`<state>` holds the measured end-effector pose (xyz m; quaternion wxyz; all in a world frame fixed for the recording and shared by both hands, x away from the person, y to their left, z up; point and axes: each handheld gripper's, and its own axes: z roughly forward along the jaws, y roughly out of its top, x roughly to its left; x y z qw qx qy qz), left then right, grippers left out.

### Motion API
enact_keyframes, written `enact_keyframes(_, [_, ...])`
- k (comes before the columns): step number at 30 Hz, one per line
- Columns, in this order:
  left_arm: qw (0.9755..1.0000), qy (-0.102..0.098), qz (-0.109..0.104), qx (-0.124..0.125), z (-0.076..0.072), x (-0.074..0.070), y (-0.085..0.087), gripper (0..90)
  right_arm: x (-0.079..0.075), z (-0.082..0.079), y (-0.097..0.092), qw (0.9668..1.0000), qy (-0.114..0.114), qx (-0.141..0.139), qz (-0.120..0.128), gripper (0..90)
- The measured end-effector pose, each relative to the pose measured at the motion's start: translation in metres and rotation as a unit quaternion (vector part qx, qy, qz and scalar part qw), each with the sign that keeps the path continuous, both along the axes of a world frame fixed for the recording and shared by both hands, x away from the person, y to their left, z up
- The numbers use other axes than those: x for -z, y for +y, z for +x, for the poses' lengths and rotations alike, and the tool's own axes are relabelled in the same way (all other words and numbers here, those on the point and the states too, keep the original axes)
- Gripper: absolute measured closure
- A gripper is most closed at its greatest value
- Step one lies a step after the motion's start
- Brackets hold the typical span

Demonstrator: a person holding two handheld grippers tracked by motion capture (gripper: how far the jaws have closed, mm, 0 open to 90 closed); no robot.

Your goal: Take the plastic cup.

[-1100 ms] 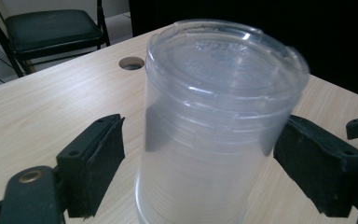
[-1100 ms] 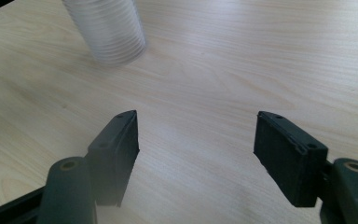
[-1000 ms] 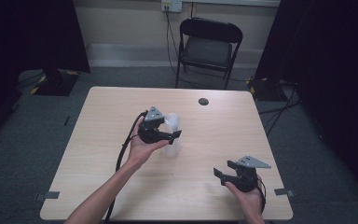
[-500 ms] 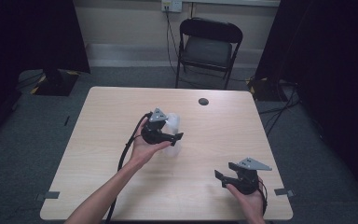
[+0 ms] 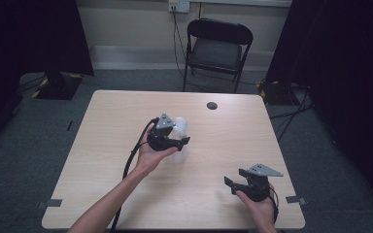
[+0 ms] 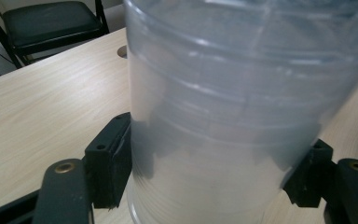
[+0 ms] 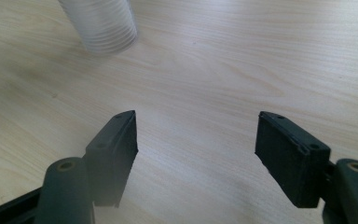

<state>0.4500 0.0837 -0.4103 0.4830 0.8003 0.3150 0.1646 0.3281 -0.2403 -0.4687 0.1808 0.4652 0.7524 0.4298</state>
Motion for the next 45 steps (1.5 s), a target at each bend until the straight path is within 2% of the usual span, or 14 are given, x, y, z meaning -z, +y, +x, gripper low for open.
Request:
enact_keyframes(9, [0.9998,-0.007,-0.017,0.000,-0.003,-0.008,0.002,29.6,0.000,0.000,0.001,1.0000,0.002,-0.001,0.000,29.7])
enact_keyframes(19, [0.9997,-0.007,-0.021,-0.010,-0.005,-0.013,0.004,29.8,0.000,0.001,0.001,1.0000,0.000,-0.002,0.000,29.6])
enact_keyframes(21, [0.9993,-0.009,-0.035,-0.011,-0.006,-0.015,0.005,29.8,0.000,0.002,0.002,1.0000,0.001,-0.003,0.001,29.7])
enact_keyframes(27, [0.9989,-0.008,-0.042,-0.018,-0.008,-0.018,0.006,30.5,0.001,0.002,0.002,1.0000,0.002,-0.001,0.004,28.6])
enact_keyframes(37, [0.9984,-0.020,-0.050,-0.017,-0.010,-0.025,0.007,31.6,0.001,0.002,0.002,1.0000,0.000,0.000,0.003,28.4])
enact_keyframes(40, [0.9978,-0.022,-0.061,-0.017,-0.011,-0.027,0.008,32.7,0.001,0.002,0.002,1.0000,0.000,0.001,0.003,27.9])
enact_keyframes(45, [0.9967,-0.038,-0.067,-0.023,-0.015,-0.031,0.006,34.3,0.000,0.002,0.001,1.0000,0.000,0.003,0.006,27.6])
